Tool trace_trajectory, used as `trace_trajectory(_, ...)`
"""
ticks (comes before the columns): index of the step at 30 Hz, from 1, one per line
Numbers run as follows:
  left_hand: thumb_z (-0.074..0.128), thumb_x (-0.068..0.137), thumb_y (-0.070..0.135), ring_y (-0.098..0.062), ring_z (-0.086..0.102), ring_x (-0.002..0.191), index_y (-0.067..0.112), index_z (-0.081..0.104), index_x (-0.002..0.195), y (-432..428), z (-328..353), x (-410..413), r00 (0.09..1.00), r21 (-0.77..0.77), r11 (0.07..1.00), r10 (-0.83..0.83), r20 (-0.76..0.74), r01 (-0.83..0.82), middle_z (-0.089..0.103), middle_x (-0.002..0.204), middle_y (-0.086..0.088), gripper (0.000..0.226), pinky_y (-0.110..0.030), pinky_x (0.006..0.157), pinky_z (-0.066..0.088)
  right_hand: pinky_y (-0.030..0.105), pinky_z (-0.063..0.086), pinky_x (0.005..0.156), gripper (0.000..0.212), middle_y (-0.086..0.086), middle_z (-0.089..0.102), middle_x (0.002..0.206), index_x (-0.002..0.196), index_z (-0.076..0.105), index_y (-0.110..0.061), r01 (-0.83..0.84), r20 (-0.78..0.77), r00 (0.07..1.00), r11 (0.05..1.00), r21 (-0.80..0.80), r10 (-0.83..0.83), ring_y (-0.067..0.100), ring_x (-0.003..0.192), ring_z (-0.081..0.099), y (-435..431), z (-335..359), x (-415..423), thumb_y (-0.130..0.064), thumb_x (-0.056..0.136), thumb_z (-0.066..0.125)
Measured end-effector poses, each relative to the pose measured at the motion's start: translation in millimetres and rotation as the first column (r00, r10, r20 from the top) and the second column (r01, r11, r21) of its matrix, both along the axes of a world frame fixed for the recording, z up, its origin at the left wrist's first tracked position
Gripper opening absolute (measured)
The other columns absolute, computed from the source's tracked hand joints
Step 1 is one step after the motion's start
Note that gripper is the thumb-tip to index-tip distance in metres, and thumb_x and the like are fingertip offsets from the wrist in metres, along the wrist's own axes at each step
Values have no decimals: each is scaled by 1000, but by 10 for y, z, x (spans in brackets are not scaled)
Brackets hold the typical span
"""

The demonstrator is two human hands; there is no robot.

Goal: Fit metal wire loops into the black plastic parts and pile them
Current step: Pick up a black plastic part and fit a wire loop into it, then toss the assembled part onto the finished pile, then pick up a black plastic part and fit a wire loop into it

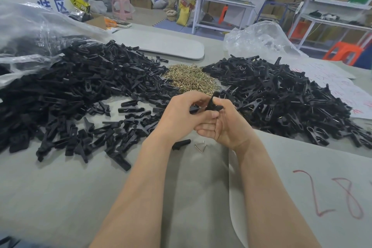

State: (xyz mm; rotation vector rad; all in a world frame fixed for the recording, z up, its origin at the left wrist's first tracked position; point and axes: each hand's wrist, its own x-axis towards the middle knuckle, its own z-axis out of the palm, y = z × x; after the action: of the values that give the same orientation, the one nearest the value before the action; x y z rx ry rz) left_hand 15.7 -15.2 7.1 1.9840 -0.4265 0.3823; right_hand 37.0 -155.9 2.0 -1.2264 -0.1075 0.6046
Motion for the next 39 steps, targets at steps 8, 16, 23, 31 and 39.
trace_trajectory(8, 75, 79, 22, 1, 58, 76, 23, 68, 87, 3, 31, 25, 998, -87, 996, -15, -56, 10, 66, 80, 8, 10, -10, 74, 43, 23, 55, 53, 54, 11, 72, 70, 82, 71, -11, 70, 37, 997, 995, -74, -68, 16, 61, 71, 45, 33, -1, -59, 86, 46)
trace_trajectory(16, 71, 83, 27, -15, 57, 102, 20, 63, 114, -6, -85, 89, 982, 229, 971, 104, -161, -65, 60, 111, 1, 33, -26, 87, 44, 18, 49, 50, 11, 11, 65, 82, 92, 67, -16, 396, 430, 881, 806, -440, -198, 7, 46, 56, -143, 169, 58, -8, 86, 65)
trace_trajectory(23, 53, 94, 18, -21, 43, 122, 21, 53, 129, 167, -84, 143, 805, 125, 822, 570, -166, -556, 46, 136, -1, 35, -33, 100, 36, 23, 55, 81, 85, 5, 47, 124, 151, 4, -21, 807, 329, 507, 572, 145, -797, 3, 80, 67, -228, 390, 304, -25, 90, 63)
trace_trajectory(31, 62, 88, 32, -29, 19, 136, 32, 55, 125, 69, -231, 157, 785, 536, 729, 592, -182, -425, 29, 146, -2, 38, -43, 114, 10, 32, 46, 83, 39, 9, 65, 110, 110, 62, -10, 436, 492, 853, 281, -855, 175, 23, 100, 59, 290, -81, 178, -34, 82, 71)
trace_trajectory(39, 56, 92, 27, -29, 19, 136, 29, 63, 109, -12, -282, 180, 802, 548, 716, 583, -128, -433, 29, 148, -4, 18, -47, 115, 8, 28, 35, 70, 37, 9, 56, 97, 99, 50, -10, 428, 472, 870, 256, -867, 142, 23, 91, 52, 350, -109, 217, -30, 79, 73)
